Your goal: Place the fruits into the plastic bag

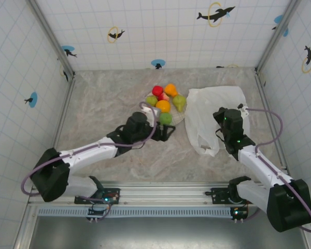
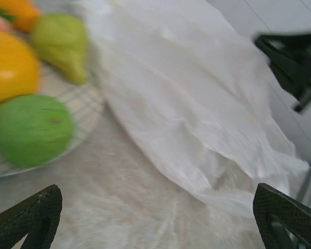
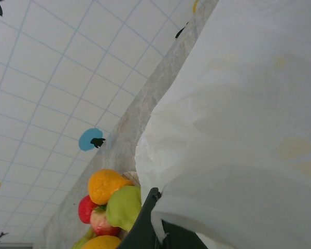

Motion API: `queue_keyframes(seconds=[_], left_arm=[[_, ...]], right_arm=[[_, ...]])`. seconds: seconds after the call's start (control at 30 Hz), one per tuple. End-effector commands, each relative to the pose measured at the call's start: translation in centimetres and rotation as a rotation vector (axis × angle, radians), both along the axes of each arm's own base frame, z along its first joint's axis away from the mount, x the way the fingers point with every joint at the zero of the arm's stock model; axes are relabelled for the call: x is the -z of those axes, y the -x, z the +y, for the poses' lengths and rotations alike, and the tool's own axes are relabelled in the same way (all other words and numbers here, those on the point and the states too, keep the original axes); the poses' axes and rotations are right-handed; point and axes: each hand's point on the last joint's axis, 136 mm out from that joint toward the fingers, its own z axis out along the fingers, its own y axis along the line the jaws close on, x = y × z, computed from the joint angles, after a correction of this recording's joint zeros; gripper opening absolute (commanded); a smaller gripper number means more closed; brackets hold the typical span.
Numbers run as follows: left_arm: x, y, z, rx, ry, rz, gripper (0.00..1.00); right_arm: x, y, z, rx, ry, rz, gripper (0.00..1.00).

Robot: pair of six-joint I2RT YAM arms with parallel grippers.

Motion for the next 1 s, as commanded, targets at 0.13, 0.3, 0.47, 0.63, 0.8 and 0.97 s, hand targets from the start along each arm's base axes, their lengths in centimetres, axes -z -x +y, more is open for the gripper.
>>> queue_keyframes(seconds=[0.13,0.3,0.47,0.63,0.8,0.97], left_arm=[[1.6,5.4,-7.5,0.291,-0.18,-0.232,0.98],[2.4,8.3,-10.9,0.443,-0.24,-0.32,0.98],[4.1,8.6,-13.3,0.488,-0.291,-0.352,0.95],[5.5,7.9,-15.7,0.503,-0.305,-0.382,0.9],[7.0,6.4,-17.0,0.453,-0.312,-0.419,0.79],[6.0,5.8,-17.7,0.417,-0.261,-0.454,0.3]], right_arm=[[0.0,-0.4,-0.3,0.051,-0.148,-0.037,0.0],[0.6,-0.5,-0.2,0.053,-0.19,-0.024,0.0],[1.0,-0.6,-0.1,0.053,-0.22,-0.02,0.0],[0.9,-0.8,0.0,0.051,-0.23,-0.022,0.0],[1.1,-0.6,-0.3,0.061,-0.226,-0.016,0.0],[2.0,-0.1,-1.1,0.087,-0.222,-0.004,0.0]])
